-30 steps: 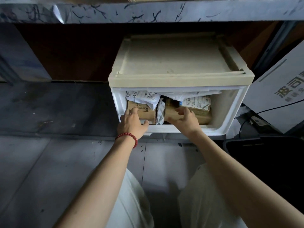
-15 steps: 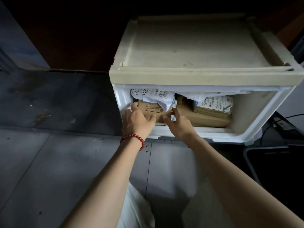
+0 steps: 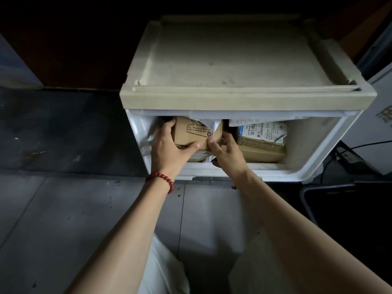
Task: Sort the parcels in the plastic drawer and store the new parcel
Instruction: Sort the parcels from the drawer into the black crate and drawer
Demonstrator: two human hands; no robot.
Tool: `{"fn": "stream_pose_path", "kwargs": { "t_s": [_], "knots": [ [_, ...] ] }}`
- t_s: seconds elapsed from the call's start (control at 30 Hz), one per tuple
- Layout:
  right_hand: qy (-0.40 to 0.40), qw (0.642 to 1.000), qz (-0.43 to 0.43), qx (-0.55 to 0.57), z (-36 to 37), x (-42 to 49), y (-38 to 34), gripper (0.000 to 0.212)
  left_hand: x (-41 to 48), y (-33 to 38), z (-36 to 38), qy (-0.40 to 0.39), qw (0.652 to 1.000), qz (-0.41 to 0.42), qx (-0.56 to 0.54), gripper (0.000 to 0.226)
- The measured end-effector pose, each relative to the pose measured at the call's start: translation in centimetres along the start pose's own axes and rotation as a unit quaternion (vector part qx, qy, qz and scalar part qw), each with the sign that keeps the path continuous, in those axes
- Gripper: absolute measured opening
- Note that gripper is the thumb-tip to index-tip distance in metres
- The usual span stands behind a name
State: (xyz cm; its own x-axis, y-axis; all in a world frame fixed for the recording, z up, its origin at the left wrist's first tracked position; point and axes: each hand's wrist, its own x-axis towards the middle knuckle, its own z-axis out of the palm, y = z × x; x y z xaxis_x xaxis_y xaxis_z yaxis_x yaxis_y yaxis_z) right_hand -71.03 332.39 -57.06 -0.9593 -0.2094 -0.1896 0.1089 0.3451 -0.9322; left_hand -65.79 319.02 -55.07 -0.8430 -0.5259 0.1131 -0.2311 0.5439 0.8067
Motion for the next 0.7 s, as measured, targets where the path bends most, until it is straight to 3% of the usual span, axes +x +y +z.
{"fn": "stream_pose_path", "kwargs": {
  "t_s": [0.1,0.23,0.33,0.63,0.7],
  "knots": [
    [-0.006,1.0,0.002,0.029,-0.3,-0.2,0.0,0.037,-0.3,0.1,-0.8,-0.02,0.999,0.023,-0.029,0.081],
    [-0.004,0.998,0.006,0.066,-0.4,-1.1,-0.7,0.013,-0.7,0.5,-1.6,-0.023,0.998,0.039,-0.05,0.081],
    [-0.006,0.997,0.012,0.078,-0.6,-1.8,-1.2,0.035,-1.2,0.4,-1.7,-0.044,0.996,0.033,-0.066,0.084],
    [-0.004,0.993,0.035,0.115,-1.7,-3.7,-2.4,0.043,-2.5,0.6,-2.6,-0.039,0.995,0.024,-0.083,0.092],
    [-0.005,0.993,0.047,0.105,-1.7,-4.2,-2.6,0.048,-2.8,1.1,-2.9,-0.027,0.996,0.016,-0.084,0.086]
  ]
}}
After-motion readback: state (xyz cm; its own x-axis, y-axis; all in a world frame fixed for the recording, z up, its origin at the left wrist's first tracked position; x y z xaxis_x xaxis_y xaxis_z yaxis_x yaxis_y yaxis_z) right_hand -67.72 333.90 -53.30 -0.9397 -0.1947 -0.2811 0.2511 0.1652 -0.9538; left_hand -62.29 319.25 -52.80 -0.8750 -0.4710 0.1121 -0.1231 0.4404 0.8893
